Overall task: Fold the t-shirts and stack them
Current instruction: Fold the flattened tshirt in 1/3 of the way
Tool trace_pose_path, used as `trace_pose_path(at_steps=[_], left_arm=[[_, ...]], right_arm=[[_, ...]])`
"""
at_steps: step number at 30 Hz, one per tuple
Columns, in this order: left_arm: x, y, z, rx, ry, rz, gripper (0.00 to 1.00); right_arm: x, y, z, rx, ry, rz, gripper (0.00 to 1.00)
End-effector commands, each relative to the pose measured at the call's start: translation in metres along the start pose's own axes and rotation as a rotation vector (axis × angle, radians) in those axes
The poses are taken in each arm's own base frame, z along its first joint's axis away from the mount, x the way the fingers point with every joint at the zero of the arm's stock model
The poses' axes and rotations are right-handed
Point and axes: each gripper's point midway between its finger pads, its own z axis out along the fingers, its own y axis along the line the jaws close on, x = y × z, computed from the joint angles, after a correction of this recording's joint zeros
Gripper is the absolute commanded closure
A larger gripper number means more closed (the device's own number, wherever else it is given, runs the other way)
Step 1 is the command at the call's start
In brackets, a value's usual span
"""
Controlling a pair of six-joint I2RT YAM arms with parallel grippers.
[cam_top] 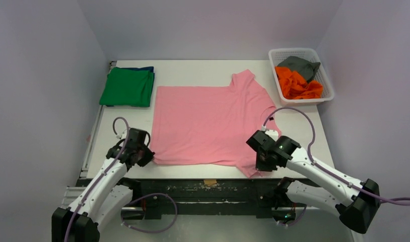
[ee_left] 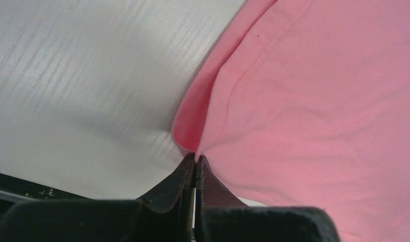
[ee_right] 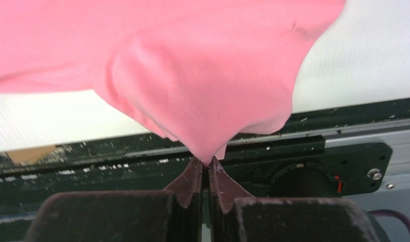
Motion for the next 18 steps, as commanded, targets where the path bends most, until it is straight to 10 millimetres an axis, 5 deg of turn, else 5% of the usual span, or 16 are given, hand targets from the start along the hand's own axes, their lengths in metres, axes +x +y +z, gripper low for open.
trace_pose_path(at_steps=[1,7,12,18], left_arm=[[-0.022,-0.035,-0.002,0.071,-0.032,0.003,1.00],[-0.045,-0.059,-0.001,0.038,-0.046,0.026,1.00],[-0.062,-0.071,0.007,0.003,-0.047,0.029,1.00],[-0.085,-0.086,0.018,-0.022,-0.057,0.015,1.00]], right_arm=[[-0.066,0.001,-0.022,0.087,-0.248,0.035,1.00],[-0.117,0.020,-0.034,0.025,-0.347,0.065,1.00],[-0.158,0.016,-0.039,0.033,-0.422,0.137,1.00],[-0.195,0.024,-0.019,0.011,-0.394,0.145,1.00]])
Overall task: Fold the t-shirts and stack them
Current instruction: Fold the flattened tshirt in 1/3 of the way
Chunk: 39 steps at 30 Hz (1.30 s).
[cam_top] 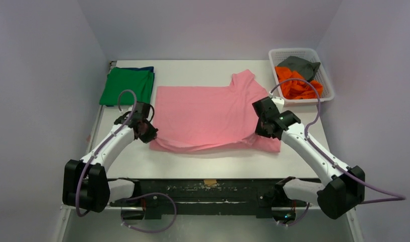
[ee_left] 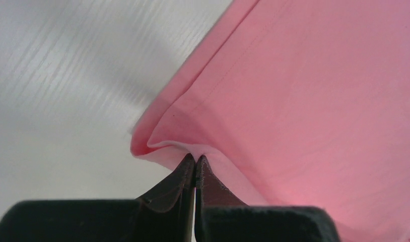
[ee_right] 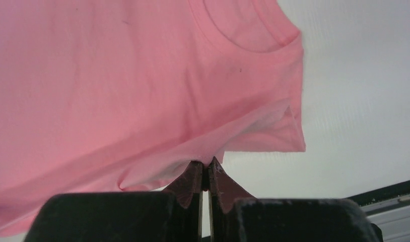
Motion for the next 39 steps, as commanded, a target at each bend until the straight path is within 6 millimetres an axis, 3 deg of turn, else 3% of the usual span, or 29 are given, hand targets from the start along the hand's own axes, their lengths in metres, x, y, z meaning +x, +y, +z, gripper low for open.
trace_pose_path(at_steps=[1,11,13,15,17,18,19,20,24,28,33,39], left_arm=[[-0.032,-0.023,0.002,0.027,-0.062,0.000,1.00],[-0.074,-0.039,0.040,-0.059,-0.039,-0.025,0.99],[-0.078,-0.046,0.046,-0.058,-0.019,-0.003,0.77],[-0.085,-0.050,0.047,-0.068,-0.019,0.007,0.47],[-0.092,-0.053,0.039,-0.068,-0.040,0.009,0.25],[-0.095,-0.054,0.033,-0.057,-0.052,0.013,0.04],[-0.097,-0.055,0.026,-0.042,-0.068,0.014,0.00],[-0.099,-0.056,0.017,-0.023,-0.085,0.013,0.00],[-0.087,-0.054,-0.004,0.079,-0.107,0.020,0.00],[-0.060,-0.064,-0.006,0.212,-0.048,0.055,0.00],[-0.040,-0.057,0.005,0.209,-0.003,0.090,0.00],[-0.029,-0.050,0.019,0.186,0.036,0.100,0.00]], right_arm=[[-0.040,0.021,0.021,-0.049,-0.045,-0.003,1.00],[-0.085,0.040,0.101,0.003,0.018,0.034,1.00],[-0.091,0.049,0.124,0.011,0.044,0.025,1.00],[-0.112,0.060,0.137,-0.004,0.025,0.020,0.93],[-0.122,0.063,0.145,0.013,0.016,0.014,0.79],[-0.131,0.065,0.143,0.016,0.003,0.016,0.64],[-0.131,0.063,0.141,0.025,0.002,0.014,0.53],[-0.130,0.058,0.137,0.033,-0.004,0.013,0.43],[-0.107,0.044,0.119,-0.009,-0.040,0.031,0.37],[-0.073,0.073,0.106,-0.277,-0.004,0.026,0.35],[-0.048,0.088,0.118,-0.374,0.059,0.019,0.35],[-0.046,0.099,0.139,-0.389,0.080,0.017,0.35]])
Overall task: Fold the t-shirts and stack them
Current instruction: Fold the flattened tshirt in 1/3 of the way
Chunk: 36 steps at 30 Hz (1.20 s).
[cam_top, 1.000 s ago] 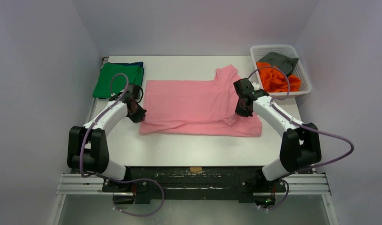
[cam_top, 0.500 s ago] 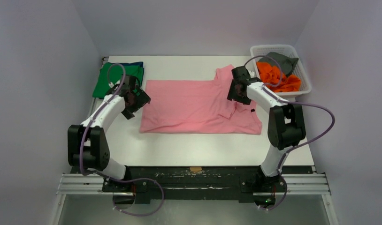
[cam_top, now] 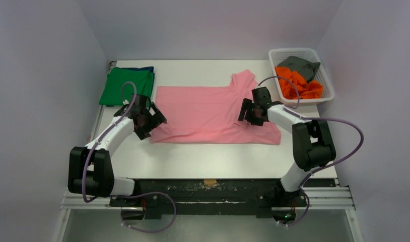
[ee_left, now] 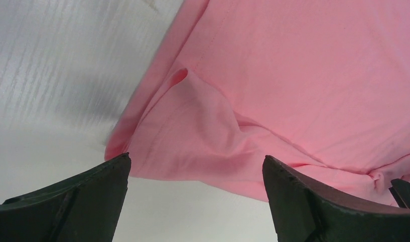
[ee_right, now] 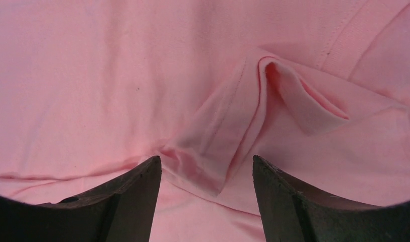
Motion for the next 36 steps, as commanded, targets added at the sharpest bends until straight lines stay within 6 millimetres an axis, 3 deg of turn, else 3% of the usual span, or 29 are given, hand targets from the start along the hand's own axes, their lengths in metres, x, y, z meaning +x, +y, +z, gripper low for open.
trace_pose_path(at_steps=[1,6,11,15,18,21,23,26,30,33,36], left_arm=[[0.000,-0.010,0.006,0.053,0.000,0.028,0.00],[0.000,-0.007,0.004,0.042,-0.002,0.033,0.00],[-0.007,-0.007,-0.013,0.023,-0.017,0.072,0.00],[-0.012,-0.009,-0.024,0.035,-0.051,0.077,0.00],[-0.014,-0.010,-0.029,0.036,-0.053,0.077,0.00],[-0.015,-0.023,-0.028,0.085,-0.053,0.083,0.00],[-0.012,-0.035,-0.023,0.120,-0.040,0.096,0.00],[-0.001,-0.051,-0.009,0.133,0.016,0.125,0.00],[0.012,-0.059,0.013,0.131,0.084,0.138,0.00],[0.016,-0.055,0.028,0.110,0.107,0.131,0.00],[0.017,-0.046,0.042,0.054,0.114,0.125,0.00]], right_arm=[[-0.018,0.022,0.011,-0.096,-0.045,-0.015,0.35],[-0.031,0.038,0.026,-0.142,-0.056,-0.002,0.37],[-0.090,0.088,0.027,-0.250,-0.206,0.031,0.38],[-0.125,0.110,0.031,-0.248,-0.264,0.041,0.38],[-0.133,0.100,0.024,-0.153,-0.264,0.019,0.38],[-0.120,0.077,0.007,-0.083,-0.283,0.027,0.37],[-0.103,0.055,-0.002,-0.019,-0.277,0.021,0.36],[-0.060,0.028,-0.005,0.033,-0.198,0.016,0.35],[-0.023,0.019,0.007,0.007,-0.113,0.010,0.35],[-0.028,0.013,0.019,0.053,-0.091,0.005,0.35],[-0.060,0.000,0.028,0.156,-0.151,0.014,0.35]])
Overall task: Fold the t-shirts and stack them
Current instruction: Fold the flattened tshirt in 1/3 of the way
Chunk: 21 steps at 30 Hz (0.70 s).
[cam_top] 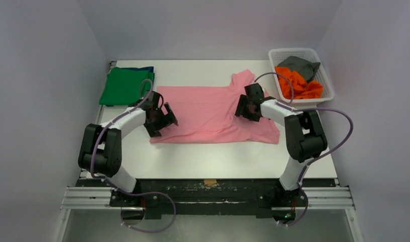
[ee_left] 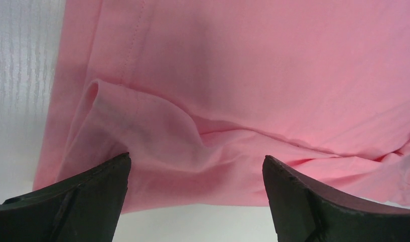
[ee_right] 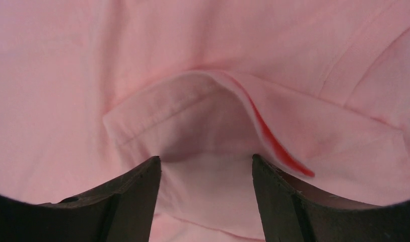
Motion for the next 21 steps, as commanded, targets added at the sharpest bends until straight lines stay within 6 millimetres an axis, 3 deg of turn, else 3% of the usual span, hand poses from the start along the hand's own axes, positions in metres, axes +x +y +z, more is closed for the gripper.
trace_pose_path(at_steps=[1,6,8,11,15,18,21], left_arm=[[-0.014,-0.007,0.010,-0.002,-0.028,-0.008,0.00],[-0.015,0.003,0.022,-0.061,-0.006,-0.023,0.00],[-0.016,0.003,0.022,-0.064,-0.009,-0.022,0.00],[-0.017,0.003,0.020,-0.066,-0.017,-0.019,0.00],[-0.015,0.004,0.023,-0.067,-0.007,-0.027,0.00],[-0.012,0.005,0.025,-0.066,0.002,-0.038,0.00],[-0.008,0.007,0.026,-0.066,0.007,-0.043,0.00]], right_arm=[[-0.061,-0.012,0.006,0.138,-0.138,-0.002,0.35],[-0.120,-0.049,0.021,0.385,-0.255,-0.039,0.35],[-0.139,-0.045,0.019,0.385,-0.295,-0.061,0.35],[-0.147,-0.039,0.001,0.366,-0.309,-0.078,0.36],[-0.114,-0.004,-0.024,0.180,-0.279,-0.115,0.37],[-0.061,0.013,-0.033,0.115,-0.205,-0.182,0.37],[-0.006,0.017,-0.031,0.092,-0.109,-0.175,0.37]])
